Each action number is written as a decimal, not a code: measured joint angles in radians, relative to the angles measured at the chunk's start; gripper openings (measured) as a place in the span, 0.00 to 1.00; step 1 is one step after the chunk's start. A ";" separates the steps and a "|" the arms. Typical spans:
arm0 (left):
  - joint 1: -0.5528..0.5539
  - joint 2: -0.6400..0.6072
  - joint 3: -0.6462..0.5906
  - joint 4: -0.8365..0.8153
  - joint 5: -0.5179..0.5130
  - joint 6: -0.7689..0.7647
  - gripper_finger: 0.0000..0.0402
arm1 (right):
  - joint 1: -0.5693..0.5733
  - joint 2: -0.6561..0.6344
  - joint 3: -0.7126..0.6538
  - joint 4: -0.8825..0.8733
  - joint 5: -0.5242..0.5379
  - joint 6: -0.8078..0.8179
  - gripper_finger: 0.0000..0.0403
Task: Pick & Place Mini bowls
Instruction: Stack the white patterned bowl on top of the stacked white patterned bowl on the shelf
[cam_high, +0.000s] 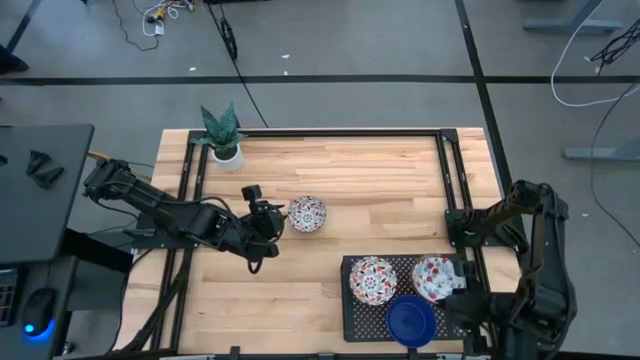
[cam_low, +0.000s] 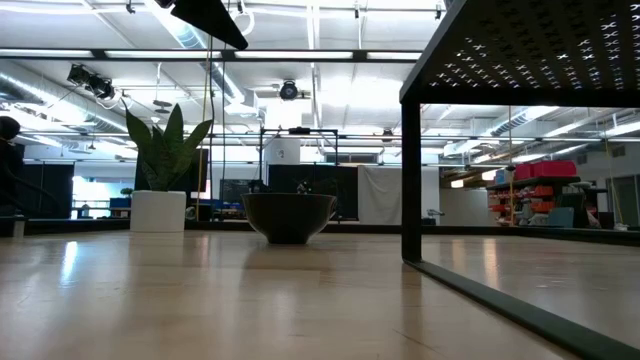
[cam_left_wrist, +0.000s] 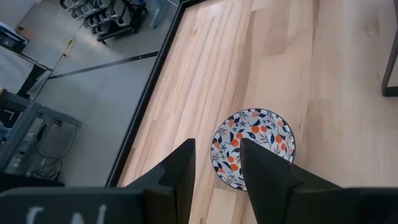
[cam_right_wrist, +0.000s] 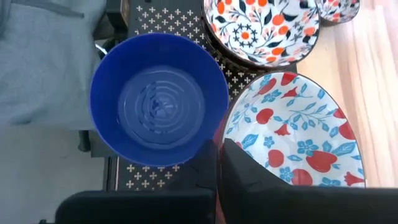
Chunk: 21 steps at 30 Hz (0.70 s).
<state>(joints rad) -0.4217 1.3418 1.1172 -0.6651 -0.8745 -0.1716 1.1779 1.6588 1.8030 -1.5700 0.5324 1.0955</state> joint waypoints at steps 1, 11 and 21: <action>0.000 0.000 0.000 0.000 0.000 0.000 0.33 | 0.003 0.000 0.000 0.000 0.014 -0.001 0.00; 0.000 0.000 0.000 0.000 0.000 0.000 0.33 | 0.053 0.000 -0.001 -0.001 0.095 0.002 0.00; 0.000 0.000 0.000 0.003 0.000 0.000 0.33 | 0.063 -0.001 -0.115 -0.001 0.077 0.022 0.00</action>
<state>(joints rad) -0.4217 1.3418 1.1172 -0.6624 -0.8745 -0.1721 1.2407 1.6582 1.6885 -1.5712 0.6095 1.1180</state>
